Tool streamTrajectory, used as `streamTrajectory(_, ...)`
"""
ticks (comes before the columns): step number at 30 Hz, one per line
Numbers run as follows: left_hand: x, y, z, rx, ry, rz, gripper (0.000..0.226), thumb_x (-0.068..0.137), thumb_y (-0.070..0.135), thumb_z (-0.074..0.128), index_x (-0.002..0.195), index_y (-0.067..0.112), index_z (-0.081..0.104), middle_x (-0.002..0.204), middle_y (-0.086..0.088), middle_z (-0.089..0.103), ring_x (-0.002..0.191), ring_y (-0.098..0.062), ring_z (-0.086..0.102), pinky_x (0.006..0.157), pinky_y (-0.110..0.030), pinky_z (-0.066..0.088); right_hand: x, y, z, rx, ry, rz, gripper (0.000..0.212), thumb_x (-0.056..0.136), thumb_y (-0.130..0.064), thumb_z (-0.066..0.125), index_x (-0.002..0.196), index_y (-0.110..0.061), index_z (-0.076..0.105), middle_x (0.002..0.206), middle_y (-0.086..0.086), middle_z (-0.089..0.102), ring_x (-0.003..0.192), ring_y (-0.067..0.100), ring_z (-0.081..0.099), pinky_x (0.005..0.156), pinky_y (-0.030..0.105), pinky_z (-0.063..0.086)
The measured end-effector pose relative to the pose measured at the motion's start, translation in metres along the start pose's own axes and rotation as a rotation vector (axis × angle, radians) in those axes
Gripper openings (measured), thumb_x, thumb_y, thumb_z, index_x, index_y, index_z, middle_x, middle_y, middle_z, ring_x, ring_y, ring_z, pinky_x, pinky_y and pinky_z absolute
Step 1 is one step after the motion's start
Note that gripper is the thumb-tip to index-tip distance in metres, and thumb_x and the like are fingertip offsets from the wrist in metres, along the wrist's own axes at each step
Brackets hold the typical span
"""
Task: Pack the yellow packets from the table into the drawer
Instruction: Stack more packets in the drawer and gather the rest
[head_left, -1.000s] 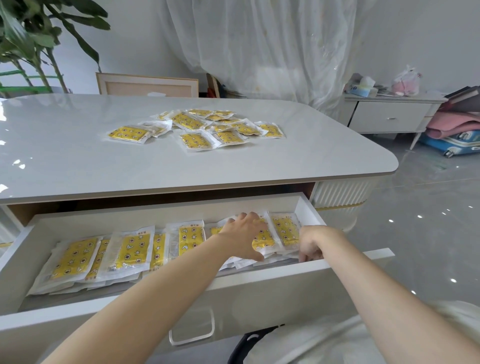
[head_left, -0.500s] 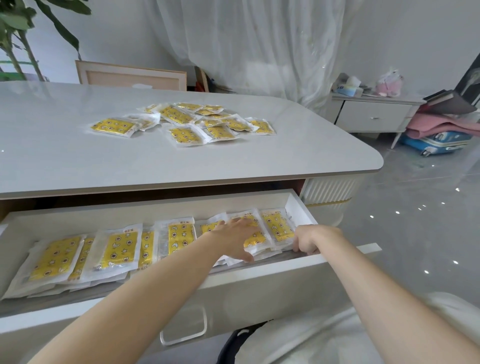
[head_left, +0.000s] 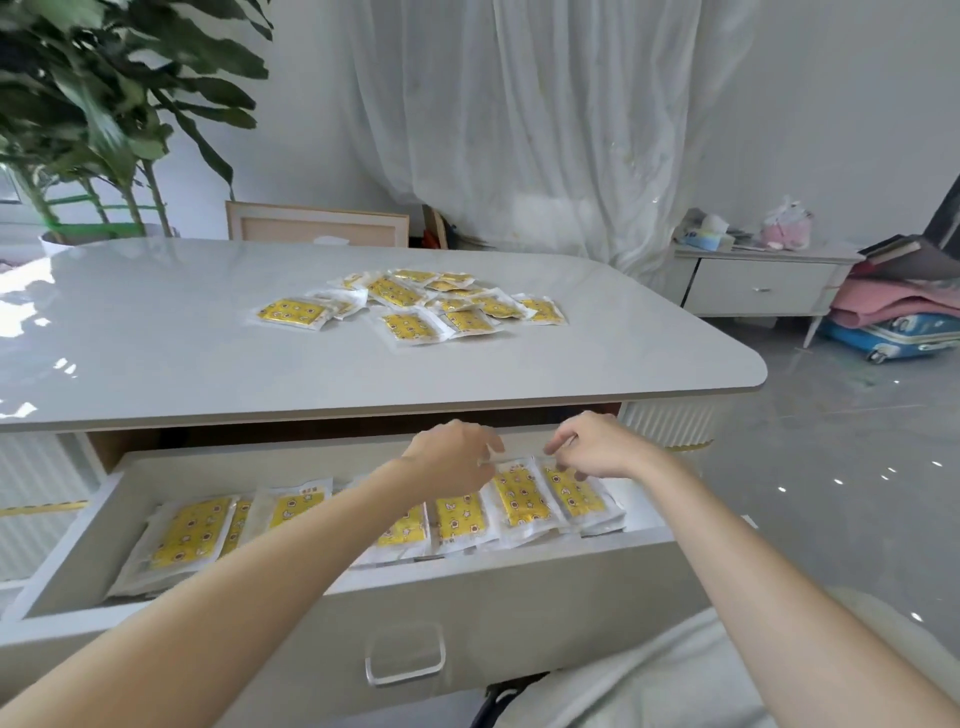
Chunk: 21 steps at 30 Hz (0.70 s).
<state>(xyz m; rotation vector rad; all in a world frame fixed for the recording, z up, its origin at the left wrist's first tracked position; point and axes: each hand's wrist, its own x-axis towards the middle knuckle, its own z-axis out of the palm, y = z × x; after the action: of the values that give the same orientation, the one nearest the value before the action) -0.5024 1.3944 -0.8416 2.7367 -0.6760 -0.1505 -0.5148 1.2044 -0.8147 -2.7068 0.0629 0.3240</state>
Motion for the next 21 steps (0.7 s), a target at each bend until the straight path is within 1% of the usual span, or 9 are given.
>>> streamTrajectory(2, -0.009, -0.001, -0.018, 0.027, 0.071, -0.001, 0.034, 0.094, 0.028, 0.048, 0.128, 0.028, 0.053, 0.121, 0.011, 0.062, 0.106, -0.015, 0.060, 0.088, -0.033, 0.050, -0.005, -0.012, -0.009, 0.051, 0.055, -0.060, 0.034, 0.091, -0.007, 0.046, 0.113, -0.021, 0.067, 0.105, -0.001, 0.069, 0.072, 0.015, 0.065, 0.065, 0.021, 0.049)
streamTrajectory(5, -0.022, -0.006, -0.045, 0.048, 0.172, -0.020, 0.033, 0.094, 0.025, 0.047, 0.126, 0.025, 0.055, 0.118, 0.008, 0.064, 0.104, -0.017, 0.060, 0.085, -0.032, 0.051, -0.008, -0.028, -0.021, 0.090, 0.140, -0.126, 0.031, 0.090, -0.009, 0.050, 0.113, -0.020, 0.067, 0.109, 0.001, 0.068, 0.077, 0.015, 0.063, 0.060, 0.019, 0.044)
streamTrajectory(6, -0.025, -0.009, -0.054, 0.044, 0.198, -0.034, 0.032, 0.094, 0.025, 0.047, 0.125, 0.026, 0.055, 0.118, 0.009, 0.065, 0.103, -0.016, 0.061, 0.083, -0.031, 0.050, -0.008, -0.033, -0.025, 0.113, 0.166, -0.131, 0.030, 0.090, -0.009, 0.051, 0.113, -0.021, 0.067, 0.112, 0.002, 0.067, 0.082, 0.016, 0.062, 0.063, 0.020, 0.044)
streamTrajectory(9, -0.032, -0.019, -0.079, 0.051, 0.252, -0.075, 0.031, 0.094, 0.027, 0.049, 0.125, 0.027, 0.054, 0.119, 0.009, 0.063, 0.104, -0.015, 0.060, 0.085, -0.030, 0.048, -0.004, -0.049, -0.035, 0.188, 0.231, -0.136, 0.033, 0.088, -0.009, 0.049, 0.113, -0.022, 0.067, 0.119, 0.004, 0.063, 0.102, 0.021, 0.061, 0.082, 0.025, 0.045)
streamTrajectory(12, -0.035, -0.035, -0.097, 0.061, 0.294, -0.126, 0.035, 0.093, 0.027, 0.049, 0.128, 0.028, 0.051, 0.125, 0.007, 0.059, 0.109, -0.016, 0.057, 0.088, -0.032, 0.048, 0.008, -0.067, -0.042, 0.220, 0.279, -0.136, 0.036, 0.088, -0.010, 0.046, 0.115, -0.023, 0.066, 0.125, 0.004, 0.060, 0.113, 0.022, 0.057, 0.092, 0.029, 0.046)
streamTrajectory(14, -0.034, -0.045, -0.104, 0.077, 0.315, -0.154, 0.039, 0.094, 0.028, 0.049, 0.133, 0.027, 0.047, 0.129, 0.005, 0.055, 0.113, -0.018, 0.054, 0.090, -0.033, 0.047, 0.019, -0.077, -0.044, 0.226, 0.297, -0.134, 0.036, 0.087, -0.011, 0.047, 0.117, -0.024, 0.064, 0.128, 0.003, 0.058, 0.115, 0.021, 0.055, 0.094, 0.029, 0.045)
streamTrajectory(16, -0.031, -0.056, -0.108, 0.097, 0.325, -0.179, 0.043, 0.094, 0.030, 0.048, 0.137, 0.027, 0.043, 0.135, 0.002, 0.050, 0.121, -0.020, 0.049, 0.094, -0.036, 0.045, 0.031, -0.086, -0.045, 0.220, 0.289, -0.137, 0.039, 0.087, -0.010, 0.049, 0.122, -0.023, 0.060, 0.131, 0.002, 0.056, 0.117, 0.020, 0.053, 0.097, 0.031, 0.044)
streamTrajectory(19, -0.022, -0.074, -0.110, 0.105, 0.330, -0.230, 0.048, 0.095, 0.032, 0.047, 0.142, 0.027, 0.037, 0.144, -0.001, 0.041, 0.134, -0.022, 0.036, 0.101, -0.039, 0.041, 0.054, -0.097, -0.044, 0.185, 0.274, -0.138, 0.046, 0.087, -0.012, 0.050, 0.131, -0.023, 0.053, 0.135, 0.000, 0.050, 0.120, 0.020, 0.050, 0.098, 0.032, 0.043)
streamTrajectory(21, -0.013, -0.087, -0.110, 0.109, 0.324, -0.259, 0.050, 0.096, 0.034, 0.045, 0.144, 0.028, 0.033, 0.149, 0.000, 0.034, 0.138, -0.023, 0.029, 0.104, -0.041, 0.038, 0.072, -0.103, -0.043, 0.167, 0.283, -0.134, 0.046, 0.088, -0.018, 0.052, 0.133, -0.025, 0.050, 0.139, 0.000, 0.048, 0.122, 0.019, 0.049, 0.097, 0.034, 0.044)
